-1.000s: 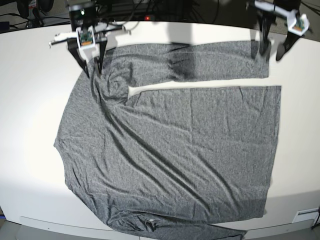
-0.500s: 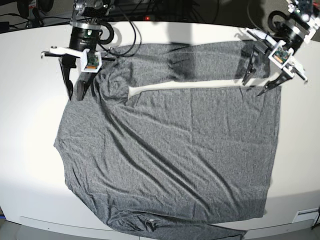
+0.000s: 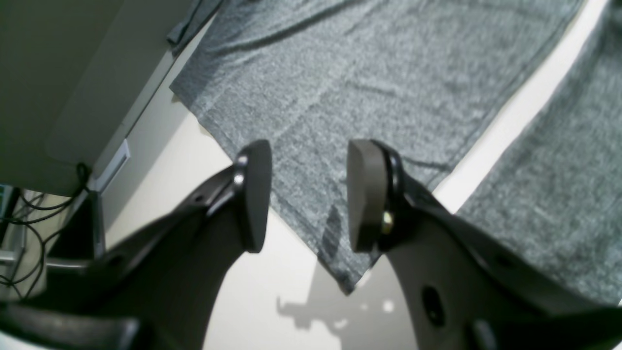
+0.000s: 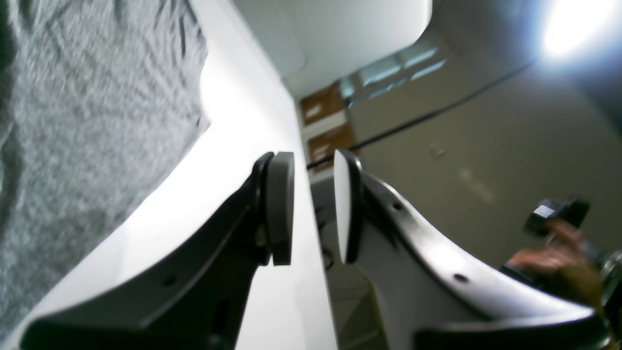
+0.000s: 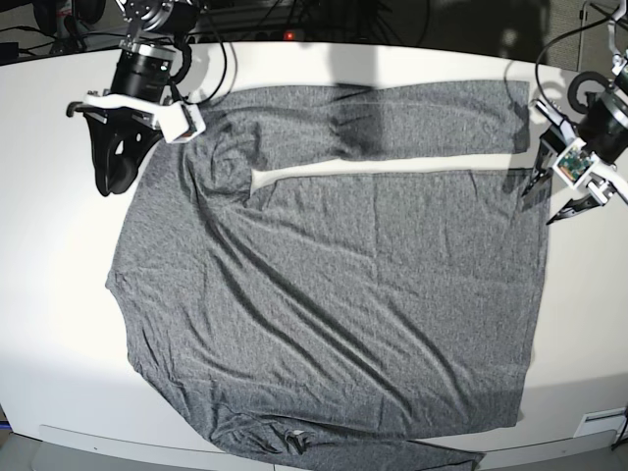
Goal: Fold the T-shirt properly
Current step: 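Lower both grippers onto the shirt edge beside the outstretched sleeve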
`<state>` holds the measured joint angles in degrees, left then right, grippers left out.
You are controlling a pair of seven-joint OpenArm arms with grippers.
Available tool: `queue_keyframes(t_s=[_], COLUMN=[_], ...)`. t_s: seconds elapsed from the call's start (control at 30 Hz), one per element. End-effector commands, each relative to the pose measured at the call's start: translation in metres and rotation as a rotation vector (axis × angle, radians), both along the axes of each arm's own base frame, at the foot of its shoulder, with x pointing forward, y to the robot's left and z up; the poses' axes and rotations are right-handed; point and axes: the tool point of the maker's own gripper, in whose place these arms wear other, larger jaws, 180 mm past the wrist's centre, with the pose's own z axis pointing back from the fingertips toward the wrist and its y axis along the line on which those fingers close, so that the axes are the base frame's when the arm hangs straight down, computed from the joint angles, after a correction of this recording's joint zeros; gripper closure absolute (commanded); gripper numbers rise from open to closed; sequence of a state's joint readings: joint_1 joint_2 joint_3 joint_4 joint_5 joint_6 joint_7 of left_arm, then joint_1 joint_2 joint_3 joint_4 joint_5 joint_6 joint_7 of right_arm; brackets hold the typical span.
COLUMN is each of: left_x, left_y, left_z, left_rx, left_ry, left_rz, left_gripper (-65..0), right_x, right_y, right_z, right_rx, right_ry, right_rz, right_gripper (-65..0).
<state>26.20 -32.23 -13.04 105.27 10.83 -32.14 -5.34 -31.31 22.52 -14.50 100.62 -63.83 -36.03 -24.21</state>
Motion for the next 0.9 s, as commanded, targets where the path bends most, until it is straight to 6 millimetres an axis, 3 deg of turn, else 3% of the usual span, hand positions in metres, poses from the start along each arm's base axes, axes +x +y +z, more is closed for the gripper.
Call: queue_keyframes(t_s=[0.0,0.1,0.3,0.4,0.47,0.53,0.67,0.8,0.87], left_x=[0.005,0.005,0.006,0.007,0.007,0.007,0.004,0.001,0.001], left_y=[-0.002,-0.003,-0.008,-0.015,-0.02,-0.027,-0.046,-0.054,-0.055], left_z=[0.015,0.016,0.023,0.03,0.038,0.051,0.082,0.097,0.099], left_rx=[-0.018,-0.021,-0.073,-0.066,-0.028,-0.001,0.024,0.061,0.063], left_ry=[-0.051,-0.055,-0.062,-0.053,-0.05,-0.07,-0.138,-0.16,-0.165], left_rz=[-0.016,-0.019,-0.013,0.007,0.014,0.005,-0.032,-0.034,-0.036], left_gripper=[-24.9,-24.9,-24.9,-24.9,-24.9,-24.9,-24.9,-24.9,-24.9], right_x=[0.0,0.001,-0.018,-0.031,-0.029,-0.021,0.0,0.001,-0.004], right_y=[0.002,-0.006,-0.008,-0.002,0.003,0.012,0.044,0.075,0.066], right_z=[0.02,0.003,-0.098,-0.122,-0.118,-0.101,-0.037,0.026,0.02], right_rx=[-0.004,0.057,0.131,0.132,0.15,0.178,0.249,0.28,0.186], right_ry=[-0.096,-0.014,0.598,0.787,0.804,0.778,0.65,0.586,0.667], right_rz=[0.014,-0.016,0.04,0.126,0.176,0.221,0.348,0.462,0.456], right_gripper=[-15.0,-14.9,-14.9,-14.9,-14.9,-14.9,-14.9,-14.9,-14.4])
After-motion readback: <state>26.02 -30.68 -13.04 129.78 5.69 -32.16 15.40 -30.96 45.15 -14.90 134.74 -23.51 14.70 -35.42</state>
